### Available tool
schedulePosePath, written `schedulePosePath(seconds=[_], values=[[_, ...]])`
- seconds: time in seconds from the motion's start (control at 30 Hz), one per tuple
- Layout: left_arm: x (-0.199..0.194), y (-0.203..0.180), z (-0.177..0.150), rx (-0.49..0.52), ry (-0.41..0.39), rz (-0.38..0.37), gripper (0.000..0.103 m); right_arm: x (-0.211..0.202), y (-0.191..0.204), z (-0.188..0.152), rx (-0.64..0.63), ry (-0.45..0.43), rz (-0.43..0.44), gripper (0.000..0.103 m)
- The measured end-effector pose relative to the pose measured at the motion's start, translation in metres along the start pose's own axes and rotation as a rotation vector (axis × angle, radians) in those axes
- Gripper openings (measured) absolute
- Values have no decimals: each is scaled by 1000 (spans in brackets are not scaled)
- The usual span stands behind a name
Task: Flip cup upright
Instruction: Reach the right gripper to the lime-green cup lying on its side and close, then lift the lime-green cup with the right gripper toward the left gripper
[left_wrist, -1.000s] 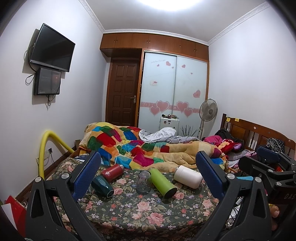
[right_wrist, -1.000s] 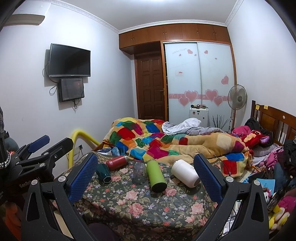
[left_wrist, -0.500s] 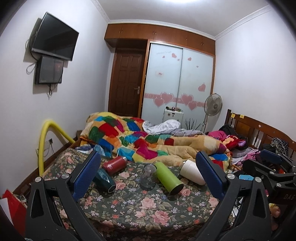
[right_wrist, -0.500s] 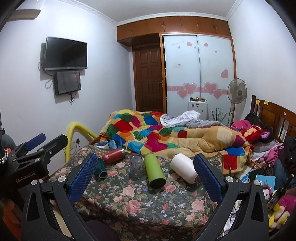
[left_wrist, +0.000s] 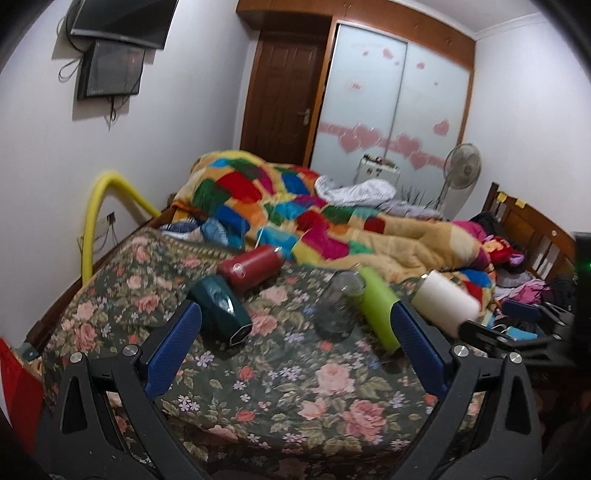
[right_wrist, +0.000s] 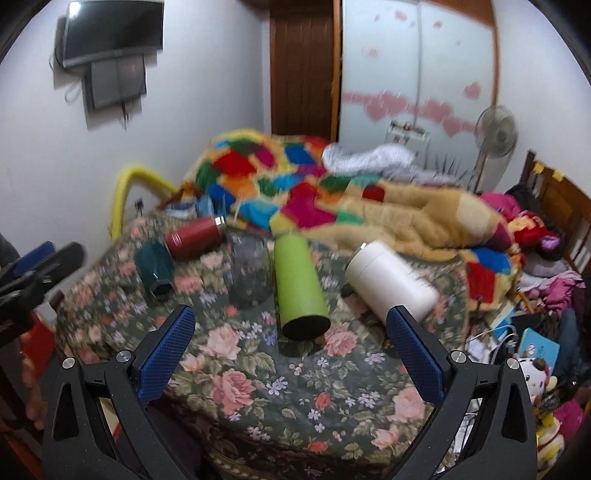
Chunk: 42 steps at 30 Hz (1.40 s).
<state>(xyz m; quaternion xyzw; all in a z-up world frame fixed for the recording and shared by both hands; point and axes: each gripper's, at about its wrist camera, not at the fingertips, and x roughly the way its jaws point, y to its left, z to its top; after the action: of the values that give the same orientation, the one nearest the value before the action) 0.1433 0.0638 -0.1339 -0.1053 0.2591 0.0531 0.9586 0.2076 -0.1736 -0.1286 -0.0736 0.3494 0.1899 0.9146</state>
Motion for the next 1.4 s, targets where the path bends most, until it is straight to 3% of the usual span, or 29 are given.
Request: schedulePosePath(seconds=[0.2, 0.53, 0.9, 1.4], values=[[33, 3, -8, 15, 47, 28, 103, 85, -9, 17, -22, 192, 48, 101], [59, -1, -13, 46, 84, 21, 103, 174, -17, 32, -49, 423, 101, 74], [65, -3, -15, 53, 93, 21, 103, 211, -16, 30, -119, 537, 56, 62], [44, -6, -15, 67, 63, 43, 103, 180, -25, 22, -50, 507, 83, 61]])
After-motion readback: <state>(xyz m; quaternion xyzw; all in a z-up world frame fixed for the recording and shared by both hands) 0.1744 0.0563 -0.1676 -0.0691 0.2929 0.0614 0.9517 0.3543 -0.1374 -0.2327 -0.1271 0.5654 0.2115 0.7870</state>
